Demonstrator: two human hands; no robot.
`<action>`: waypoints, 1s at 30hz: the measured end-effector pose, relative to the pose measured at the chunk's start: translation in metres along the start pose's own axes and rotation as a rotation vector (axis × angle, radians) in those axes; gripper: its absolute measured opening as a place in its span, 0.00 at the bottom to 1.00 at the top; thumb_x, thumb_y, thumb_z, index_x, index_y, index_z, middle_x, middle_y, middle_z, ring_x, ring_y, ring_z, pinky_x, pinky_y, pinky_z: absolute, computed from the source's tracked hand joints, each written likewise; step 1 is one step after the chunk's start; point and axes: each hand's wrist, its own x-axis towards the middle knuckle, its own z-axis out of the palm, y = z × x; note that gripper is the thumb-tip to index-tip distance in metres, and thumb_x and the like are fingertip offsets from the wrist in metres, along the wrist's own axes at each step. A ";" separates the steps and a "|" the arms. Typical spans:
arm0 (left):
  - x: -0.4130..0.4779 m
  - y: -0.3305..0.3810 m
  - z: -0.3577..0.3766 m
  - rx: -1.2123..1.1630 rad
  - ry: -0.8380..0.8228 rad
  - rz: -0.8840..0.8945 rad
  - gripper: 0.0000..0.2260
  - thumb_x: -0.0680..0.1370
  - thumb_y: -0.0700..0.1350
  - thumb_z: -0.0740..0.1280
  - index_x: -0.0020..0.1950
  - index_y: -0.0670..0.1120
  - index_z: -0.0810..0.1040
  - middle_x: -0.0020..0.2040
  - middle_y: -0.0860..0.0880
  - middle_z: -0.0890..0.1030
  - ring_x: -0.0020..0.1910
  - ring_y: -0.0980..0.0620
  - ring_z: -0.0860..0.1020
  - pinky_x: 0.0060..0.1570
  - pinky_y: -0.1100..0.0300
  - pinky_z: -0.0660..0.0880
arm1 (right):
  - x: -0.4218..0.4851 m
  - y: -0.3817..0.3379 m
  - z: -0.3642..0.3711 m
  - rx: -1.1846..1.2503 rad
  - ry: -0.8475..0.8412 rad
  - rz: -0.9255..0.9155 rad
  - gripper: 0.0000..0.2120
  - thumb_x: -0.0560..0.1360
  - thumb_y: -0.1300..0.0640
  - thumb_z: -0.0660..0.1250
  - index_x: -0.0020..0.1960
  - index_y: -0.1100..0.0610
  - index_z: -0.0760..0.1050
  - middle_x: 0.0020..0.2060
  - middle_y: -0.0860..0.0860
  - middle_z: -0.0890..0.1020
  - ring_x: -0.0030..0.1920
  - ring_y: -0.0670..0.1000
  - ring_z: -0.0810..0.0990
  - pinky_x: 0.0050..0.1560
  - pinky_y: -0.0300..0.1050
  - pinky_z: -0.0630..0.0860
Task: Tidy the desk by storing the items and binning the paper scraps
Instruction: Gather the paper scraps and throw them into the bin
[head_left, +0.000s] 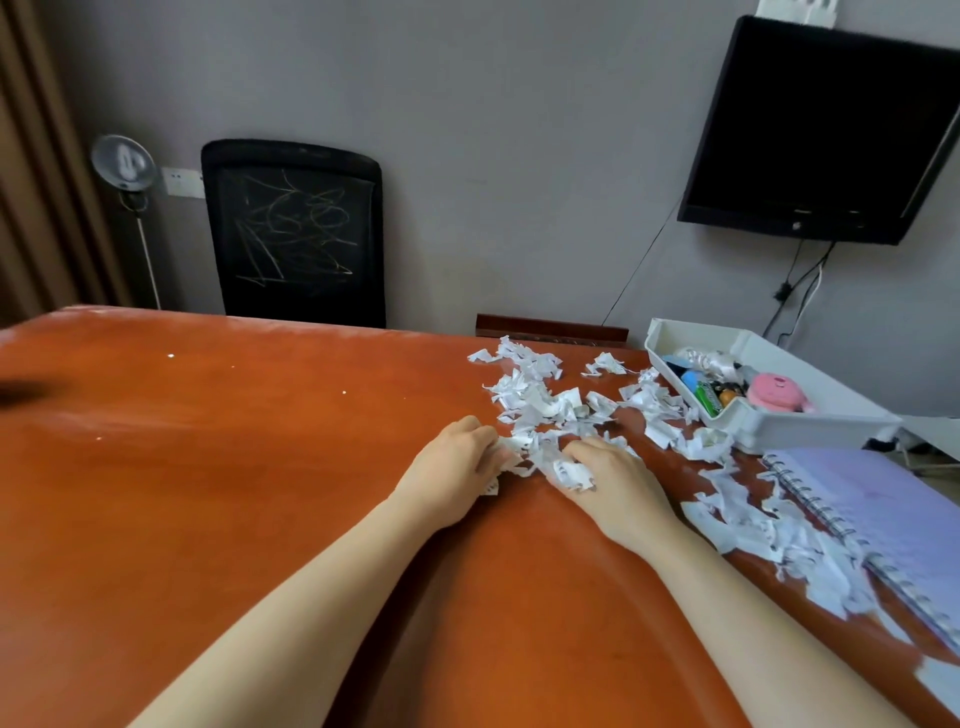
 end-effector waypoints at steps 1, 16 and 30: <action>-0.001 0.001 -0.001 0.027 0.015 -0.002 0.13 0.81 0.49 0.58 0.39 0.43 0.68 0.41 0.48 0.70 0.39 0.50 0.68 0.41 0.55 0.68 | -0.001 0.001 0.000 0.019 -0.004 0.003 0.09 0.76 0.55 0.65 0.56 0.54 0.75 0.51 0.48 0.79 0.50 0.51 0.77 0.40 0.38 0.65; -0.004 0.007 -0.014 -0.276 0.313 -0.230 0.19 0.81 0.46 0.60 0.30 0.48 0.60 0.27 0.53 0.63 0.27 0.55 0.59 0.30 0.61 0.61 | 0.001 0.001 -0.006 0.587 0.004 0.153 0.05 0.74 0.58 0.70 0.47 0.54 0.74 0.46 0.53 0.81 0.47 0.51 0.78 0.46 0.47 0.75; -0.022 0.001 -0.022 -0.580 0.383 -0.380 0.19 0.81 0.47 0.59 0.31 0.46 0.63 0.27 0.50 0.64 0.29 0.51 0.62 0.30 0.58 0.60 | -0.002 -0.015 -0.012 0.657 -0.045 0.058 0.26 0.67 0.34 0.60 0.30 0.55 0.58 0.24 0.47 0.60 0.25 0.43 0.58 0.30 0.39 0.58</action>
